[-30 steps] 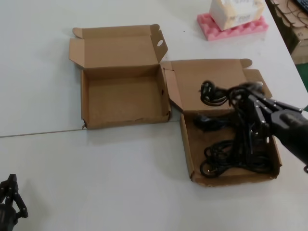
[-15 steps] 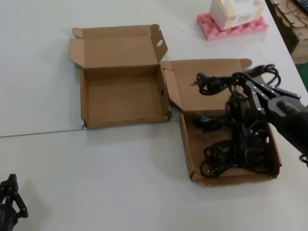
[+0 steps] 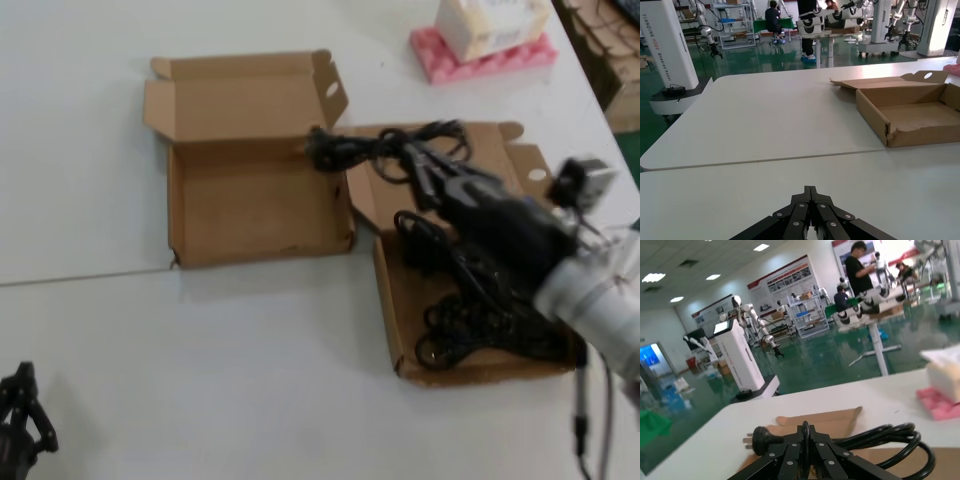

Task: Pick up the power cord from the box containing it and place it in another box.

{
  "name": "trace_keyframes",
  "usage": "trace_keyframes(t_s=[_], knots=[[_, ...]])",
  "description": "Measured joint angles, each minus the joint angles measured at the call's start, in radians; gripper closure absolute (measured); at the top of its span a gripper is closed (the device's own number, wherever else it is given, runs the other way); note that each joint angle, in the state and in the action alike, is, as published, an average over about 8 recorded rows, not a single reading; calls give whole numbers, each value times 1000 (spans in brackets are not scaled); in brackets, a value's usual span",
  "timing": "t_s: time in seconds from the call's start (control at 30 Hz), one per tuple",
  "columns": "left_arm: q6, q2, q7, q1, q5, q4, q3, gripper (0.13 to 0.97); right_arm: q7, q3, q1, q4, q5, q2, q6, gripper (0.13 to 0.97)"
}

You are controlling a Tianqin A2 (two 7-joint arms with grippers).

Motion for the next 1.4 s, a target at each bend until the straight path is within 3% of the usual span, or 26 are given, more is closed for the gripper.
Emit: trace_keyframes(t_s=[0.37, 0.8, 1.07, 1.4], knots=[[0, 0, 0, 0, 0, 0, 0, 934, 0, -88, 291, -403, -84, -234, -50, 934], [0, 0, 0, 0, 0, 0, 0, 934, 0, -158, 393, -588, -158, -327, -50, 915], [0, 0, 0, 0, 0, 0, 0, 934, 0, -166, 358, -518, -163, -322, -23, 844], [0, 0, 0, 0, 0, 0, 0, 934, 0, -25, 218, -151, -94, -256, -47, 686]])
